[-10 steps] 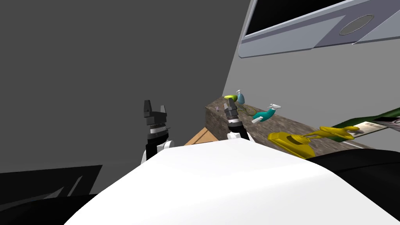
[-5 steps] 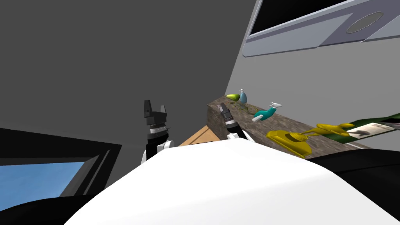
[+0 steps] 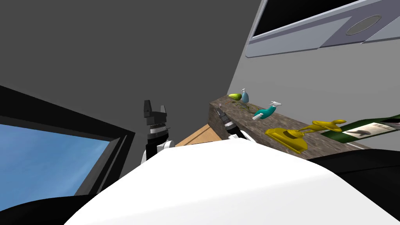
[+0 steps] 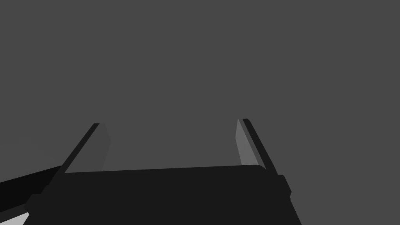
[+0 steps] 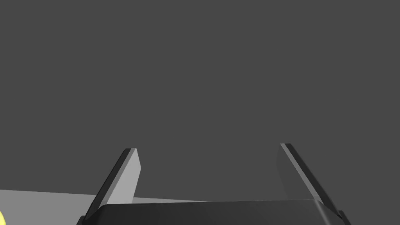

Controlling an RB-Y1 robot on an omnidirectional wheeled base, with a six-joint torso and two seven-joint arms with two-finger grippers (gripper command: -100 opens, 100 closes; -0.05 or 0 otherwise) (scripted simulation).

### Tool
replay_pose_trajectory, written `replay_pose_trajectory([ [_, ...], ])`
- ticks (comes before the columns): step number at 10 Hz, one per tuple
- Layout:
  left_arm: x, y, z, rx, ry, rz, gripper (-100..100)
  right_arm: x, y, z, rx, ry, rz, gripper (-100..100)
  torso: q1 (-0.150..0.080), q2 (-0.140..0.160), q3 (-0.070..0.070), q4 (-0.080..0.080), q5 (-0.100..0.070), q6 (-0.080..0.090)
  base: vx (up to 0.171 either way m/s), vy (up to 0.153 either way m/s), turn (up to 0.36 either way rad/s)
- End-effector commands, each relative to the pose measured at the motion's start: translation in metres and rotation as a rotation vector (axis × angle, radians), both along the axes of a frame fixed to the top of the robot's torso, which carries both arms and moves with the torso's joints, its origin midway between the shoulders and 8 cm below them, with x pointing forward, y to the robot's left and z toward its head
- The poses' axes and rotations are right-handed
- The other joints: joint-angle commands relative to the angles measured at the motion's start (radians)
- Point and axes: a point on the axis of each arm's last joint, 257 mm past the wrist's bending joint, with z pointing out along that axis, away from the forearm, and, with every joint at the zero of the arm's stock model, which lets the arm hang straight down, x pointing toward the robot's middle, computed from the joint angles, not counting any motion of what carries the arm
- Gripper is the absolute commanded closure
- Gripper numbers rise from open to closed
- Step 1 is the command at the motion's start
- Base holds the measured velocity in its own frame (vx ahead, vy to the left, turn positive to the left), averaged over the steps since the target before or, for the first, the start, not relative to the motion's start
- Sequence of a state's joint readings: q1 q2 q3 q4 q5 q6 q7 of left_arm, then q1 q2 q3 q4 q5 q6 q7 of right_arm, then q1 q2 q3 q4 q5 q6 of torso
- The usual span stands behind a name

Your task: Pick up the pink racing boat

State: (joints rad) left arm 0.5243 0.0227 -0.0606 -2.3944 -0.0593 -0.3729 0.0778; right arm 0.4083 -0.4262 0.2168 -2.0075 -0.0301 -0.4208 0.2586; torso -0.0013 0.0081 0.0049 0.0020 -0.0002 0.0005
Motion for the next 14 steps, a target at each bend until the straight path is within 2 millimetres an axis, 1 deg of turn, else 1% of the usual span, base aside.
replay_pose_trajectory([
  [1, 0.0, 0.0, 0.0, 0.0, 0.0, 0.0, 0, 0.001, 0.006, -0.024, -0.074, 0.04, 0.023, -100, 0.0, 0.0, 0.0, 0.0, 0.0, 0.0, -0.139, 0.015, 0.207],
  [2, 0.0, 0.0, 0.0, 0.0, 0.0, 0.0, 0, 0.0, 0.005, -0.024, -0.085, 0.042, 0.027, -100, 0.0, 0.001, 0.0, 0.0, 0.0, -0.001, -0.11, 0.015, 0.078],
  [3, 0.0, 0.0, 0.0, 0.0, 0.0, 0.0, 0, 0.0, 0.007, -0.047, -0.146, 0.077, 0.044, -100, 0.0, -0.001, 0.0, 0.0, 0.0, 0.0, -0.114, 0.028, 0.118],
  [4, 0.0, 0.0, 0.0, 0.0, 0.0, 0.0, 0, 0.0, 0.005, -0.048, -0.159, 0.079, 0.049, -100, 0.001, -0.001, -0.001, 0.0, 0.0, 0.0, -0.104, 0.014, 0.107],
  [5, 0.0, 0.0, 0.0, 0.0, 0.0, 0.0, 0, -0.002, 0.005, -0.071, -0.221, 0.113, 0.064, -100, 0.0, -0.001, -0.001, 0.0, 0.0, 0.0, -0.126, 0.012, 0.221],
  [6, 0.0, 0.0, 0.0, 0.0, 0.0, 0.0, 0, -0.002, 0.003, -0.073, -0.238, 0.117, 0.069, -100, 0.0, 0.0, 0.0, 0.0, 0.0, -0.001, -0.103, 0.015, 0.098],
  [7, 0.0, 0.0, 0.0, 0.0, 0.0, 0.0, 0, -0.004, 0.0, -0.098, -0.298, 0.154, 0.081, -100, 0.0, -0.001, -0.001, 0.0, 0.0, 0.0, -0.104, 0.038, 0.163],
  [8, 0.0, 0.0, 0.0, 0.0, 0.0, 0.0, 0, -0.005, -0.003, -0.099, -0.318, 0.156, 0.087, -100, 0.001, -0.001, -0.001, 0.0, 0.0, 0.0, -0.092, 0.032, 0.113],
  [9, 0.0, 0.0, 0.0, 0.0, 0.0, 0.0, 0, -0.008, -0.007, -0.122, -0.376, 0.191, 0.099, -100, 0.001, -0.002, -0.001, 0.0, 0.0, 0.0, -0.099, 0.027, 0.227],
  [10, 0.0, 0.0, 0.0, 0.0, 0.0, 0.0, 0, -0.01, -0.013, -0.125, -0.403, 0.197, 0.104, -100, 0.0, -0.002, -0.001, 0.0, 0.0, 0.0, -0.09, 0.022, 0.096],
  [11, 0.0, 0.0, 0.0, 0.0, 0.0, 0.0, 0, -0.014, -0.017, -0.144, -0.463, 0.224, 0.119, -100, 0.0, -0.002, -0.001, 0.0, 0.0, 0.0, -0.107, 0.045, 0.184],
  [12, 0.0, 0.0, 0.0, 0.0, 0.0, 0.0, 0, -0.015, -0.026, -0.151, -0.49, 0.239, 0.119, -100, 0.001, -0.002, -0.001, 0.0, 0.0, 0.0, -0.077, 0.033, 0.119],
  [13, 0.0, 0.0, 0.0, 0.0, 0.0, 0.0, 0, -0.015, -0.026, -0.151, -0.49, 0.239, 0.119, -100, 0.001, -0.003, -0.002, 0.0, 0.0, 0.0, -0.019, 0.008, -0.003],
  [14, 0.0, 0.0, 0.0, 0.0, 0.0, 0.0, 0, -0.021, -0.038, -0.173, -0.566, 0.273, 0.133, -100, -0.001, -0.006, -0.003, -0.001, 0.0, 0.0, -0.047, 0.021, 0.215],
])
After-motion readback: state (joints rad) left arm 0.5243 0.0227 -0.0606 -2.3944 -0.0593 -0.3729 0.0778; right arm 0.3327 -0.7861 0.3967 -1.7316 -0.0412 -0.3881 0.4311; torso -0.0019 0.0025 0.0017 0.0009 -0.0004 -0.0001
